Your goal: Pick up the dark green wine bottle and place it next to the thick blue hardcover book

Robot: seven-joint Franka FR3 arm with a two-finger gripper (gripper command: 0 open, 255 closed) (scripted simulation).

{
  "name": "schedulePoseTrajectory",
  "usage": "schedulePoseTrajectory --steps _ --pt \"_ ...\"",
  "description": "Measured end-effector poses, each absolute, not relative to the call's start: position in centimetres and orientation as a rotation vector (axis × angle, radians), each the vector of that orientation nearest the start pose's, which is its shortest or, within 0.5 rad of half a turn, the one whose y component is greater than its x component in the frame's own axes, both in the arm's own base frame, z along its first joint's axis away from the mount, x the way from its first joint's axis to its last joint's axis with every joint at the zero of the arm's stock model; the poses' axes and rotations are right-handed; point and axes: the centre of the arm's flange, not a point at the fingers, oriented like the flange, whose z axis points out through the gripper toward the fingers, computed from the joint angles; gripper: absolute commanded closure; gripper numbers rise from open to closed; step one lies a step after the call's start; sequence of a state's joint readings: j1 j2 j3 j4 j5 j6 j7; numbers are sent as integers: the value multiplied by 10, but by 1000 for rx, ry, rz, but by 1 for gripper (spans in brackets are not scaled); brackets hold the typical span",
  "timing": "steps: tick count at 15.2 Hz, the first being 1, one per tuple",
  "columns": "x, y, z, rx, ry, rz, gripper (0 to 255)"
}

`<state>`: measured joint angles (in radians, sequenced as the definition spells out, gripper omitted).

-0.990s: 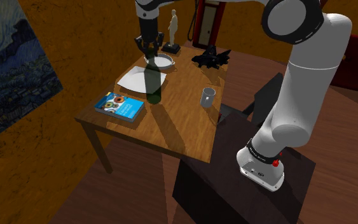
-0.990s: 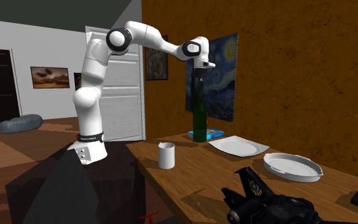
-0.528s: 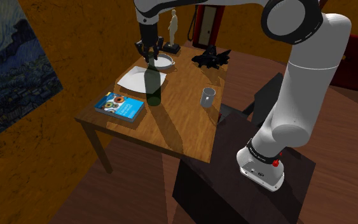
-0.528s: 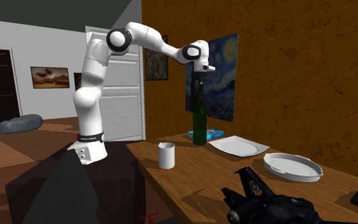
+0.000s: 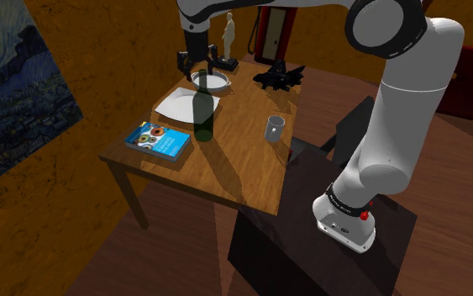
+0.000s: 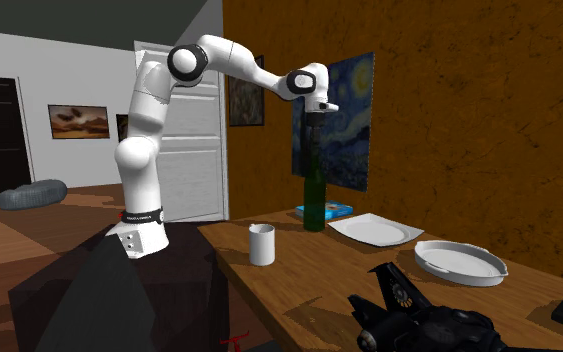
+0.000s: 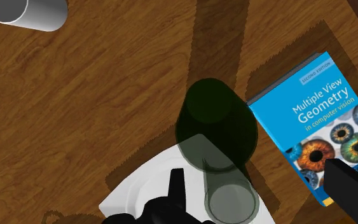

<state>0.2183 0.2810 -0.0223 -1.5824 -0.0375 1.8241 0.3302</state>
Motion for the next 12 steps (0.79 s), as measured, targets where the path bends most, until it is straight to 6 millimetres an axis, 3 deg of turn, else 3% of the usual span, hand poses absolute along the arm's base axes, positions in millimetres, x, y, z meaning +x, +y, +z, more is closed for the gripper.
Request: schedulePoseTrajectory --steps 2,6,12 --pt "632 124 477 -3186 197 43 0" --pt "633 126 515 -3186 197 42 0" --pt "632 126 521 -3186 197 43 0"
